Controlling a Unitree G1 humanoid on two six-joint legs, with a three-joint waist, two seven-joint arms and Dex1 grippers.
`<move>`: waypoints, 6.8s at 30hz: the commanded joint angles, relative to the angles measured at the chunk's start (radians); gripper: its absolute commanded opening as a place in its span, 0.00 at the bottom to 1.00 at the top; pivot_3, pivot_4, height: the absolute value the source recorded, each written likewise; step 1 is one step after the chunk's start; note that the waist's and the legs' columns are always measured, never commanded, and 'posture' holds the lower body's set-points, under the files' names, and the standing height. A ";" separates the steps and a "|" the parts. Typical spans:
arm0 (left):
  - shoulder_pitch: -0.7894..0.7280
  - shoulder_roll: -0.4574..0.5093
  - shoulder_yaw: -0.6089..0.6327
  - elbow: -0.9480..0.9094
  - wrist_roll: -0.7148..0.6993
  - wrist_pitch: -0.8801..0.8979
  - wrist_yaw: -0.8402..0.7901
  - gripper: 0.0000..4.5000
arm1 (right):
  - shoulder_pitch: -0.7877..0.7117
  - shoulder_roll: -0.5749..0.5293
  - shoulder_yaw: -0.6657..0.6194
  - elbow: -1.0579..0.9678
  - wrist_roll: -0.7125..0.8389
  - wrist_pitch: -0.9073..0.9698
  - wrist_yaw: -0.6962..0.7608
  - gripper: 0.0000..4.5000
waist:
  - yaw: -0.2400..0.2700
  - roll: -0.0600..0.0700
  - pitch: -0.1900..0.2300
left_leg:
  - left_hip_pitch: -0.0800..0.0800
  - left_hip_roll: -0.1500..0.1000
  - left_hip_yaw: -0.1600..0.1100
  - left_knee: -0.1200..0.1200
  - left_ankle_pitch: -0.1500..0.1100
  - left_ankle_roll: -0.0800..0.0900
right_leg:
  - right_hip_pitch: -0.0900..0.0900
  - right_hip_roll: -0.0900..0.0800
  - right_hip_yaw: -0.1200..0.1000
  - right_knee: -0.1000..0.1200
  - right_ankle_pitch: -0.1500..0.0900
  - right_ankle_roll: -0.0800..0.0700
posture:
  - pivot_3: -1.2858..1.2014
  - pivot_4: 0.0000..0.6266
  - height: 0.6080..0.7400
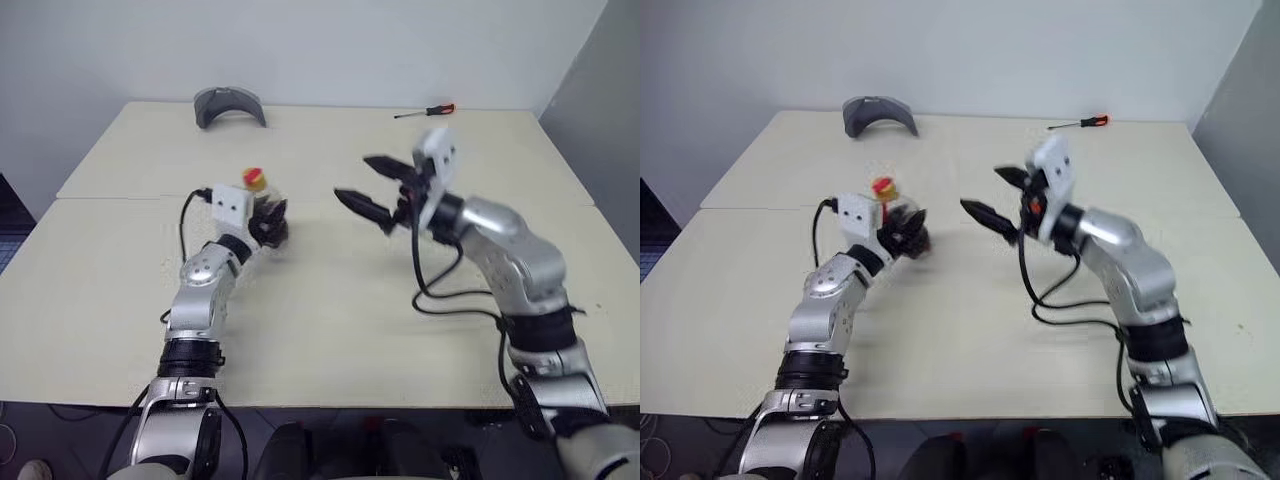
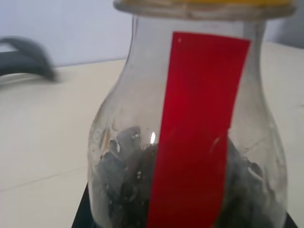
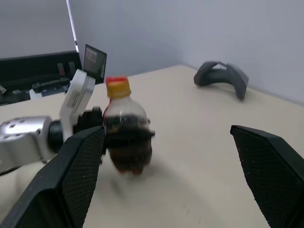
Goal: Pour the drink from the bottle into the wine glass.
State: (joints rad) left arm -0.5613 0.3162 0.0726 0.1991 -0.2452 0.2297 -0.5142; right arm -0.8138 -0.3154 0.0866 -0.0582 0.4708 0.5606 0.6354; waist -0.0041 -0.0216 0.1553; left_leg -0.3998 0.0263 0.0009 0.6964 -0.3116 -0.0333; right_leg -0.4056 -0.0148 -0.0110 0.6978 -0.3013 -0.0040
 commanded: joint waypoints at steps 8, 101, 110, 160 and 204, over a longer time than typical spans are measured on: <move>-0.150 0.096 -0.061 -0.079 -0.096 0.141 -0.273 0.34 | -0.119 0.039 0.034 0.152 -0.054 -0.065 0.110 1.00 | -0.004 0.001 0.000 | 0.001 0.000 0.000 0.000 0.000 0.000 | 0.000 -0.001 0.000 0.001 0.000 0.000 | 0.52 0.24 1.00; 0.031 0.272 -0.085 -0.388 -0.334 0.431 -0.430 0.25 | -0.098 -0.084 -0.067 -0.038 0.189 0.278 0.404 1.00 | -0.023 0.005 0.004 | 0.000 0.000 -0.001 -0.001 -0.002 0.004 | -0.001 -0.001 0.001 0.001 0.000 0.000 | 0.52 0.24 1.00; -0.045 0.217 -0.120 -0.283 -0.276 0.358 -0.449 0.25 | -0.095 0.013 -0.004 -0.057 0.133 0.241 0.260 1.00 | -0.023 0.005 0.004 | 0.000 -0.001 0.000 -0.001 -0.001 0.001 | -0.001 -0.001 0.001 0.001 0.000 0.000 | 0.52 0.24 1.00; 0.027 0.407 -0.047 -0.763 -0.591 0.660 -0.501 0.25 | -0.246 -0.008 0.148 0.126 0.198 0.187 0.816 0.27 | -0.025 0.005 0.006 | 0.001 0.000 -0.001 -0.001 -0.003 0.005 | 0.000 -0.001 0.001 0.001 0.000 0.000 | 0.52 0.24 1.00; 0.021 0.360 -0.093 -0.455 -0.346 0.423 -0.439 0.25 | -0.130 0.100 -0.013 -0.102 0.121 0.257 0.090 1.00 | -0.024 0.006 0.006 | 0.000 -0.001 0.000 -0.001 -0.001 0.001 | -0.001 -0.001 0.001 0.000 0.000 0.000 | 0.52 0.24 1.00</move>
State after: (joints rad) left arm -0.5186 0.6771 -0.0363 -0.2436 -0.5916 0.6828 -0.9420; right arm -0.9169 -0.2159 0.0839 -0.1423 0.5723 0.8207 0.7196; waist -0.0284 -0.0160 0.1617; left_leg -0.3996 0.0256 0.0003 0.6954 -0.3122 -0.0321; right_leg -0.4064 -0.0157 -0.0102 0.6983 -0.3013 -0.0040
